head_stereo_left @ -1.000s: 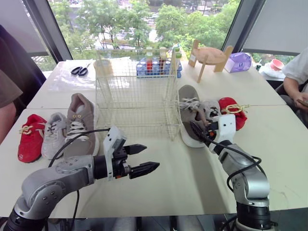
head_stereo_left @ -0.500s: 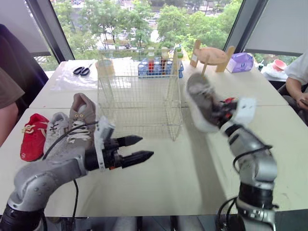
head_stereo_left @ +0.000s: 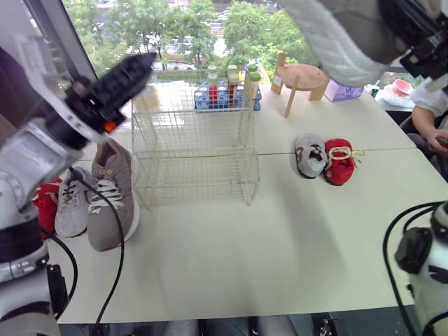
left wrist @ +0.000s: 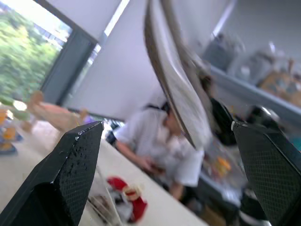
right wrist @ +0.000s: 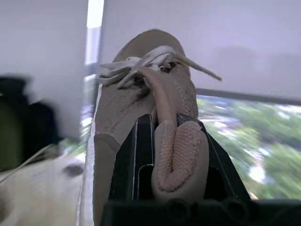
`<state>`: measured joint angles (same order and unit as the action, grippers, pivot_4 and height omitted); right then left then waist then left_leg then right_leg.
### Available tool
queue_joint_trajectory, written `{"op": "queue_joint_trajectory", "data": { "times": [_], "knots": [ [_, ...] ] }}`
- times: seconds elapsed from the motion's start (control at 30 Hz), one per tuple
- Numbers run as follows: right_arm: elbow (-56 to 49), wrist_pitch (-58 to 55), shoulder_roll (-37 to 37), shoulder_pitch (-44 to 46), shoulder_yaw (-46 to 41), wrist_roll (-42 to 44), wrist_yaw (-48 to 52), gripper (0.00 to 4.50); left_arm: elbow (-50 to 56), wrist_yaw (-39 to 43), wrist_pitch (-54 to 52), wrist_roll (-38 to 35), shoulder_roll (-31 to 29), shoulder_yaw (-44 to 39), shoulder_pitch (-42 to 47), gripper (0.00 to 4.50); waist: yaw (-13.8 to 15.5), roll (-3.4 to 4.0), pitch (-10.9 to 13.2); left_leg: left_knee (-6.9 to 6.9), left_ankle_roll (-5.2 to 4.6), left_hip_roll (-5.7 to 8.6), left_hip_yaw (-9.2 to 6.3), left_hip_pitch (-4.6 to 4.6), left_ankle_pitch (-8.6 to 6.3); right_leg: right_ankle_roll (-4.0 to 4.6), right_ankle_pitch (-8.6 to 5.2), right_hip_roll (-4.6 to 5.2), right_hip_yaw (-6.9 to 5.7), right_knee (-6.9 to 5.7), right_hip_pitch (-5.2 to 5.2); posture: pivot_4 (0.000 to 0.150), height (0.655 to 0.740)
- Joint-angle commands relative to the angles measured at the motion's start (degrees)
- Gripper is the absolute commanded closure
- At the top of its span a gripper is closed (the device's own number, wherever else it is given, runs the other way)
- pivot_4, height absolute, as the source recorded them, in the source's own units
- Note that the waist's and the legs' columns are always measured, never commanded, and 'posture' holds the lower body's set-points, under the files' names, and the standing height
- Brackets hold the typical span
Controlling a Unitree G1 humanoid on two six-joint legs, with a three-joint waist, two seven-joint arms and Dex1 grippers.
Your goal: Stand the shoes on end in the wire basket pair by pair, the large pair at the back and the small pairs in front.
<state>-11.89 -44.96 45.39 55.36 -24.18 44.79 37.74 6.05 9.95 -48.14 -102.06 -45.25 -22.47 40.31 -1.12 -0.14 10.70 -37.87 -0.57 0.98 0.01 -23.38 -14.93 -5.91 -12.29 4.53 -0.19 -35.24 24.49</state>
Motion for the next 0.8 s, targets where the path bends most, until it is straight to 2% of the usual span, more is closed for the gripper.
{"op": "queue_joint_trajectory", "data": {
  "times": [0.03, 0.17, 0.27, 0.63, 0.73, 0.77, 0.8],
  "knots": [
    [1.79, 4.26, 5.03, 4.47, 5.31, -0.5, 11.57, 4.25, -5.2, 1.99, -2.64, 0.06, -4.16, -2.15, 3.34, 0.0, 0.15, -0.03, 0.02, -0.03, 0.0, -0.01, 0.01, -0.03, 0.0, 0.0, 0.0, 0.04, 0.0, -0.01, 0.0, 0.15, 0.74],
    [4.82, 10.2, 8.52, 8.08, 12.26, -4.76, 21.73, 4.25, -11.95, 7.65, -7.3, 2.6, -7.85, -1.08, 7.38, 0.0, 0.57, -0.22, 0.14, -0.09, 0.01, 0.08, 0.05, -0.09, 0.0, -0.01, 0.0, 0.14, 0.01, 0.04, 0.0, 0.15, 0.74],
    [6.9, 14.09, 8.2, 10.13, 15.28, -7.03, 25.78, 4.25, -16.2, 11.82, -10.29, 5.73, -9.31, 0.08, 10.87, 0.0, 0.53, -0.44, 0.22, -0.12, 0.02, 0.09, 0.04, -0.13, 0.0, -0.01, -0.01, 0.16, 0.0, 0.11, -0.02, 0.15, 0.74],
    [6.67, 19.47, 5.94, 11.13, 18.66, -10.37, 30.07, 4.25, -23.11, 32.89, -19.68, 22.3, -10.35, 8.99, 21.6, 0.0, 0.35, -0.48, 0.25, -0.1, 0.1, 0.11, 0.06, -0.14, 0.04, -0.04, 0.01, 0.19, 0.0, 0.02, 0.06, 0.15, 0.74],
    [5.61, 19.0, 5.84, 10.73, 18.17, -10.1, 29.94, 4.25, -23.41, 38.26, -18.5, 27.68, -9.7, 10.76, 22.33, 0.83, 0.35, -0.47, 0.26, -0.08, 0.11, 0.12, 0.07, -0.14, 0.05, -0.04, 0.0, 0.19, 0.0, -0.01, 0.08, 0.15, 0.74],
    [5.07, 18.64, 5.86, 10.47, 17.97, -9.85, 29.84, 4.25, -23.92, 39.2, -18.86, 28.5, -9.26, 10.69, 22.86, 1.17, 0.36, -0.46, 0.26, -0.08, 0.11, 0.12, 0.07, -0.14, 0.05, -0.04, 0.0, 0.19, 0.0, 0.0, 0.09, 0.15, 0.74],
    [4.36, 18.19, 5.9, 10.15, 17.79, -9.55, 29.67, 4.25, -24.48, 39.78, -19.19, 29.09, -8.55, 10.46, 23.56, 1.71, 0.38, -0.46, 0.26, -0.08, 0.11, 0.1, 0.08, -0.14, 0.05, -0.04, 0.0, 0.2, 0.0, -0.01, 0.09, 0.15, 0.74]
  ]
}}
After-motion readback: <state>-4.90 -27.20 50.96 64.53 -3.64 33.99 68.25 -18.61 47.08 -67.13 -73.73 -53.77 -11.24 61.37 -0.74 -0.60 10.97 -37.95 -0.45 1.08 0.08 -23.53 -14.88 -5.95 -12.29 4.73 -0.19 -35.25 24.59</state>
